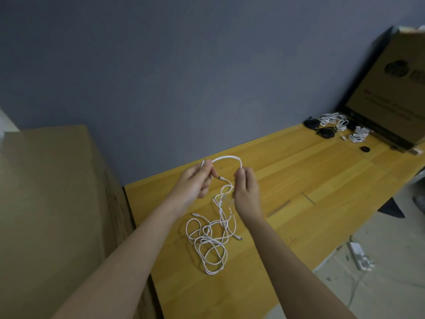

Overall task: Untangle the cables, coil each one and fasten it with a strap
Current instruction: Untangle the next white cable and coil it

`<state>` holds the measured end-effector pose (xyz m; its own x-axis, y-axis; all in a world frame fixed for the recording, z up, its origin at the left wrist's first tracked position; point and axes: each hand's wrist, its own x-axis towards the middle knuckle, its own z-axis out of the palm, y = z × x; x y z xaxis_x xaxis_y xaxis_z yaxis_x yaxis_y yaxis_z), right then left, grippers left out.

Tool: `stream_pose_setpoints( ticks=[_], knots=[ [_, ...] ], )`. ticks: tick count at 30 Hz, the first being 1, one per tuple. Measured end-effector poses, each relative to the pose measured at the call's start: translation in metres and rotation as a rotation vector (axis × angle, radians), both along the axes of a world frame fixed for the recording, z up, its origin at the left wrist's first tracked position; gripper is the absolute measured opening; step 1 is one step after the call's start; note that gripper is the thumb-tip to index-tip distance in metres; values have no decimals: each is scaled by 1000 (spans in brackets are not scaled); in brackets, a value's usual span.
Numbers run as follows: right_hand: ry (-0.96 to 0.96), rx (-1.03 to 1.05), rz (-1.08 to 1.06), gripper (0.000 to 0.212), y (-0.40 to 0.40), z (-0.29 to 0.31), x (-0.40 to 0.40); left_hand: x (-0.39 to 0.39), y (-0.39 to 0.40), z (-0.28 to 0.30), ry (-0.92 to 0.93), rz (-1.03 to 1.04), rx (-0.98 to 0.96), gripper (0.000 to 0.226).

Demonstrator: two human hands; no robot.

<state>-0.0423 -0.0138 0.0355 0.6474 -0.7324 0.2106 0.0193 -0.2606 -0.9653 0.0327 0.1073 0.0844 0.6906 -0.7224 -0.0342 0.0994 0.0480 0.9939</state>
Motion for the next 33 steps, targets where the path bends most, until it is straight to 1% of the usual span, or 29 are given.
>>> stream_pose_setpoints(
  ticks=[1,2,5,6,7,9,11,12,15,17,18,19,21,23,25,27,30,32,33],
  knots=[
    [-3,-71,-1,22,-3,8,2,0,1,1,39,-45,-27,40],
    [40,-170,21,19,-7,10,4,0,1,2,84,-87,-61,41],
    [311,-561,214,21,-11,-5,6,1,1,5,181,-147,-178,38],
    [372,-639,294,23,-8,-16,6,1,0,4,177,-137,-196,36],
    [387,-663,353,25,-1,-24,4,0,-1,3,161,-112,-195,33],
    [383,-628,397,32,13,-37,-3,-1,-5,2,113,-19,-144,28],
    [393,-531,412,41,22,-46,-14,-2,-8,0,81,72,-115,25],
    [396,-478,426,40,23,-52,-20,-2,-9,-2,74,88,-120,24],
    [366,-261,421,23,24,-55,-33,-5,-13,-9,19,68,-150,17],
    [327,-140,411,24,29,-52,-38,-5,-16,-12,-57,92,-133,16],
    [307,-144,410,24,32,-50,-40,-5,-18,-14,-112,109,-107,17],
    [288,-200,403,23,34,-49,-42,-4,-19,-16,-185,120,-76,19],
    [252,-414,400,25,34,-48,-46,-5,-16,-24,-401,116,50,18],
    [239,-607,371,28,30,-43,-49,-6,-8,-28,-610,51,230,11],
    [214,-674,330,27,24,-32,-52,-9,-3,-26,-720,-31,366,13],
    [218,-664,299,25,16,-18,-56,-13,-1,-20,-788,-114,503,20],
    [292,-568,249,18,-5,-5,-58,-17,-2,-12,-830,-195,680,28],
    [352,-439,242,15,-22,-2,-62,-19,-1,-7,-800,-231,705,25],
    [366,-384,253,13,-29,-1,-64,-20,-2,-5,-791,-244,705,28]
  ],
)
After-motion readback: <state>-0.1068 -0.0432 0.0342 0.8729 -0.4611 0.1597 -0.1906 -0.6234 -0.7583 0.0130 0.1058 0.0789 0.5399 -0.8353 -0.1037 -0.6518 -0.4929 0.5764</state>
